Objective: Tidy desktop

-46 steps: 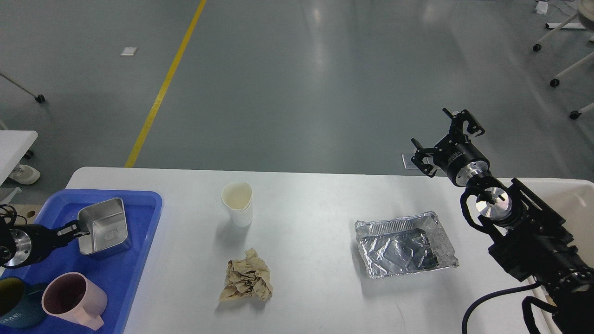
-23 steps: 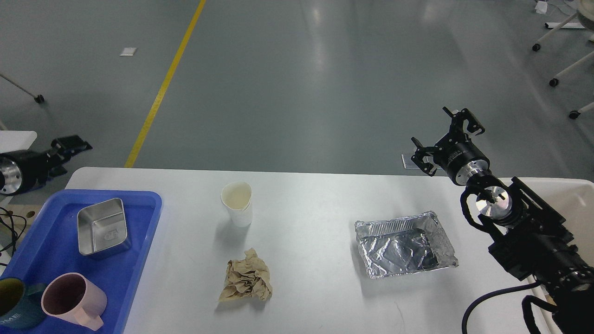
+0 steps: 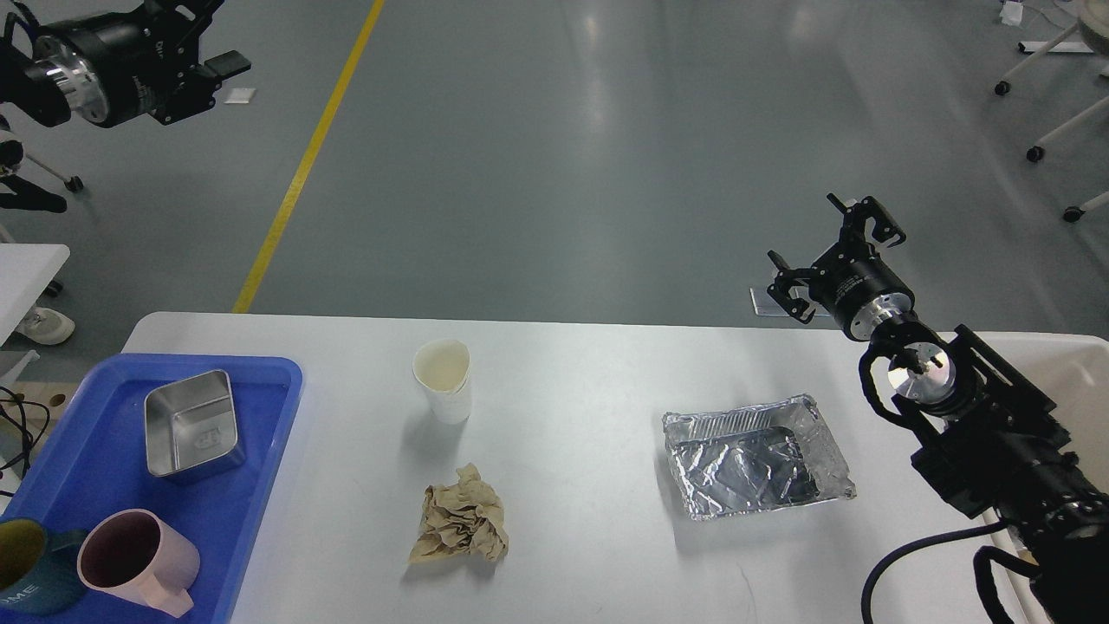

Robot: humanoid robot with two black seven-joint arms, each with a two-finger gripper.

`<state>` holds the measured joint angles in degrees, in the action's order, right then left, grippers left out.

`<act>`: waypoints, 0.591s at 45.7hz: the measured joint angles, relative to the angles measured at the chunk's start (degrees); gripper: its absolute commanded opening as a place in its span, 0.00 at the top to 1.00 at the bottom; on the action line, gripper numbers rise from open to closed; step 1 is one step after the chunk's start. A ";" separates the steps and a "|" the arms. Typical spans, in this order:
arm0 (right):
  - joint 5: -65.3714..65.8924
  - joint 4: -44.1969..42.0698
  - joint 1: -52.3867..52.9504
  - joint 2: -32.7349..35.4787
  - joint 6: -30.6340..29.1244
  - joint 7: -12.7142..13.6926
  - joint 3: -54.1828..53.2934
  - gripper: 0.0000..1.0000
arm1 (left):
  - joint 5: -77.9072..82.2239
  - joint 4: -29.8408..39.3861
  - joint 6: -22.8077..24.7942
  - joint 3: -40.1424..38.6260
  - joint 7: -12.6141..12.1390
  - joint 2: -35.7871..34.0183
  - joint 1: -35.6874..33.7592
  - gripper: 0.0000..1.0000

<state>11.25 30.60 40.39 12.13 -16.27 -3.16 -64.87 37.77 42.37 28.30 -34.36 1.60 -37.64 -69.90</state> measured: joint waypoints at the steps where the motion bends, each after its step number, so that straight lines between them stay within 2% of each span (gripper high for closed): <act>1: 0.00 0.00 0.02 0.00 0.01 0.00 0.00 0.00 | 0.02 -0.06 -0.20 0.02 -0.04 0.36 -0.26 0.04; 5: 0.00 0.00 0.04 0.29 0.01 0.00 0.00 0.00 | -0.05 -0.37 -3.34 -0.39 -0.05 1.09 -0.50 0.04; 10: 0.00 0.00 0.21 0.68 0.01 0.07 0.00 0.00 | -2.28 -0.98 -10.36 -1.42 0.91 2.89 0.03 0.04; 14: 0.00 0.00 0.31 0.75 0.01 0.09 0.00 0.00 | -10.28 -2.74 -16.96 -3.50 1.24 6.29 2.30 0.04; 17: 0.00 0.00 0.36 0.78 0.07 0.09 0.00 0.00 | -19.35 -4.41 -20.18 -6.49 1.53 8.85 4.95 0.04; 22: 0.00 0.00 0.38 0.81 0.15 0.09 0.00 0.00 | -31.34 -6.55 -21.60 -12.21 3.74 12.12 9.29 0.03; 27: 0.00 0.00 0.59 0.81 0.79 0.17 0.00 0.00 | -35.31 -7.93 -20.85 -17.08 6.47 15.03 13.59 0.03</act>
<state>11.25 30.60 40.98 12.95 -15.47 -2.99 -64.86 2.46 34.44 7.45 -51.44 8.07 -22.61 -56.31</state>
